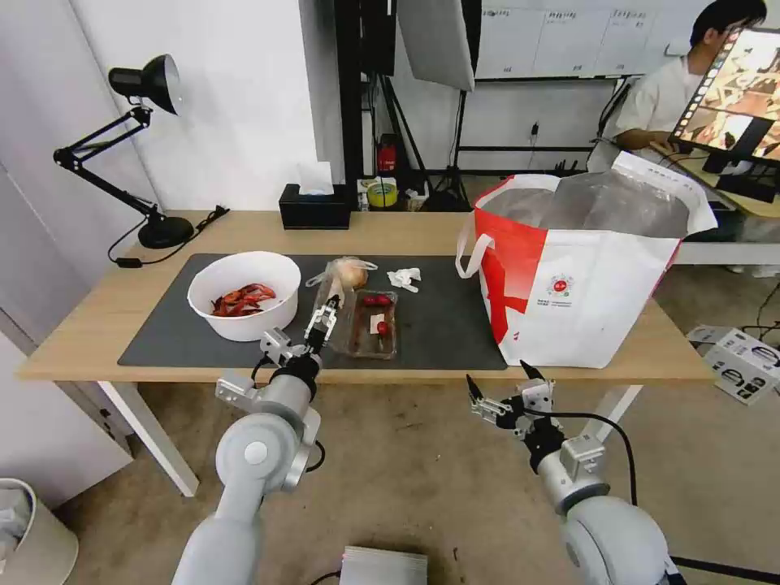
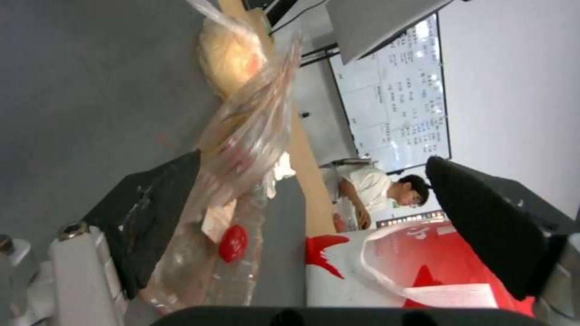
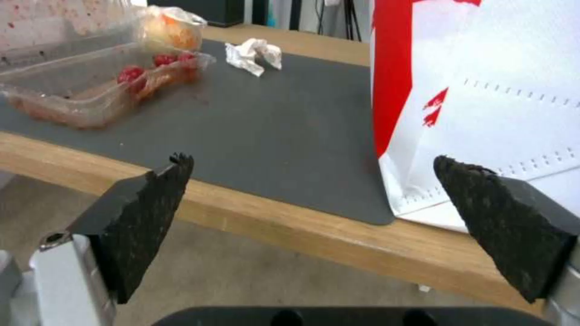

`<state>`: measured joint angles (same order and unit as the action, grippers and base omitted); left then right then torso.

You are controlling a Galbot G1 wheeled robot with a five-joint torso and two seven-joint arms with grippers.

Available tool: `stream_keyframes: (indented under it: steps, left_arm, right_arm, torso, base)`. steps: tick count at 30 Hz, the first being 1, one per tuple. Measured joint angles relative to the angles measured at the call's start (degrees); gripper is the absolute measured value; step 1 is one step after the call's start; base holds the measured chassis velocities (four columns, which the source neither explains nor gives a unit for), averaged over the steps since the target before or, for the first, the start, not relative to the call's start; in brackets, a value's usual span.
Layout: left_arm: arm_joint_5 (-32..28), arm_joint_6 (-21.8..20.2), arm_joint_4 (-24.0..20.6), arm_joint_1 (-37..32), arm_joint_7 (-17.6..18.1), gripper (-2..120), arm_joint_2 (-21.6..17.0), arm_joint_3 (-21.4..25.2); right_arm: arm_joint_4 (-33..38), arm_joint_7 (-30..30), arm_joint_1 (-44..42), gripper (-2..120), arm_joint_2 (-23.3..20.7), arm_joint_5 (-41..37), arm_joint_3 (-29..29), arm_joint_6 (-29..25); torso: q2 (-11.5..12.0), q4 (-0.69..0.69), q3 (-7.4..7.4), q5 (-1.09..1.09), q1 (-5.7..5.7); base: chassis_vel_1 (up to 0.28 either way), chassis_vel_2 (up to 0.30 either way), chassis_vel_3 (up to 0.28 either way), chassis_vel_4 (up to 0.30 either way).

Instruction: Pick up the trash from the table and place it into the takeout bag.

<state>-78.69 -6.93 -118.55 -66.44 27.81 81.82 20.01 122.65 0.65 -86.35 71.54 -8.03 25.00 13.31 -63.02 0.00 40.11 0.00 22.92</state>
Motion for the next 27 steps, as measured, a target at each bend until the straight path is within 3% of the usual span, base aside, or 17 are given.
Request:
stream_keyframes:
  steps: [18, 27]
  left_arm:
    - [-0.48, -0.14, 0.24, 1.25, -0.51, 100, 0.46, -1.25]
    - [0.41, -0.23, 0.35, 1.23, -0.55, 100, 1.69, -4.27]
  right_arm:
    - [0.06, 0.01, -0.06, 100, 0.00, 0.01, 0.54, 0.00]
    - [0.01, 0.00, -0.16, 100, 0.45, -0.01, 1.28, 0.00]
  torso:
    - [0.00, 0.00, 0.00, 0.00, 0.00]
    - [-0.01, 0.00, 0.00, 0.00, 0.00]
  base:
    - [0.000, 0.000, 0.000, 0.000]
    - [0.000, 0.000, 0.000, 0.000]
